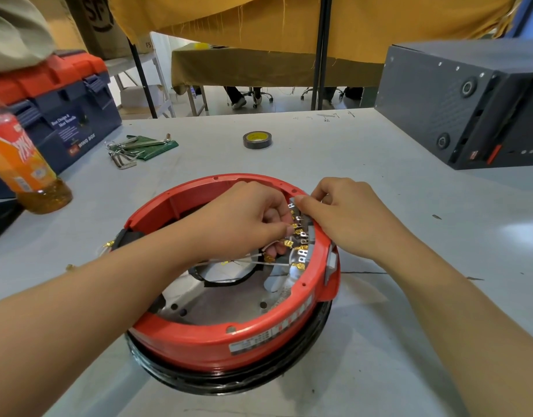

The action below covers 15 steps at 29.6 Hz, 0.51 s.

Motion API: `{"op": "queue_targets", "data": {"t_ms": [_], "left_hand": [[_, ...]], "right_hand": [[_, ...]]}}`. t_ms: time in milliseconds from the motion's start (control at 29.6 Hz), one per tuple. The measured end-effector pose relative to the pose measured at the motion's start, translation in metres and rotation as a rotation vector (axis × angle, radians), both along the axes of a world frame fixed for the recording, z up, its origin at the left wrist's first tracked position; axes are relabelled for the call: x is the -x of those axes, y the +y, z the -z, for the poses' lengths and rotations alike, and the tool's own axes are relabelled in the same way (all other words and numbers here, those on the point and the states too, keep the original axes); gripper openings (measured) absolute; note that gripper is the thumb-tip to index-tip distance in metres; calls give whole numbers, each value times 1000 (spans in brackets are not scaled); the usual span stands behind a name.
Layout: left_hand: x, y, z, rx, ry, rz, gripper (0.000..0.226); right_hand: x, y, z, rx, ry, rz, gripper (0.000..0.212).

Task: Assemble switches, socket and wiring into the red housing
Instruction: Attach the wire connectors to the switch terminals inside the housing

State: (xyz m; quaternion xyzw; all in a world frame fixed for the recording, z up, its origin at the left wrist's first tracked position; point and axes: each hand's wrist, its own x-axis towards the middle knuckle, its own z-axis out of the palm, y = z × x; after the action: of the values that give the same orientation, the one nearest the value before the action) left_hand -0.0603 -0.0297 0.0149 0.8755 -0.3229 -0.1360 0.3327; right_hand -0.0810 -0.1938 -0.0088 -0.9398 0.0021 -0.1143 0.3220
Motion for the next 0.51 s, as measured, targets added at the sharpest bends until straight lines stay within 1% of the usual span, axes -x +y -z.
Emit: {"op": "queue_targets", "data": {"t_ms": [304, 507], "left_hand": [[1, -2, 2, 18, -24, -22, 16], [0, -3, 3, 33, -92, -34, 16]], "right_hand": [[0, 0, 1, 2, -9, 2, 37], [2, 1, 1, -7, -23, -4, 37]]}}
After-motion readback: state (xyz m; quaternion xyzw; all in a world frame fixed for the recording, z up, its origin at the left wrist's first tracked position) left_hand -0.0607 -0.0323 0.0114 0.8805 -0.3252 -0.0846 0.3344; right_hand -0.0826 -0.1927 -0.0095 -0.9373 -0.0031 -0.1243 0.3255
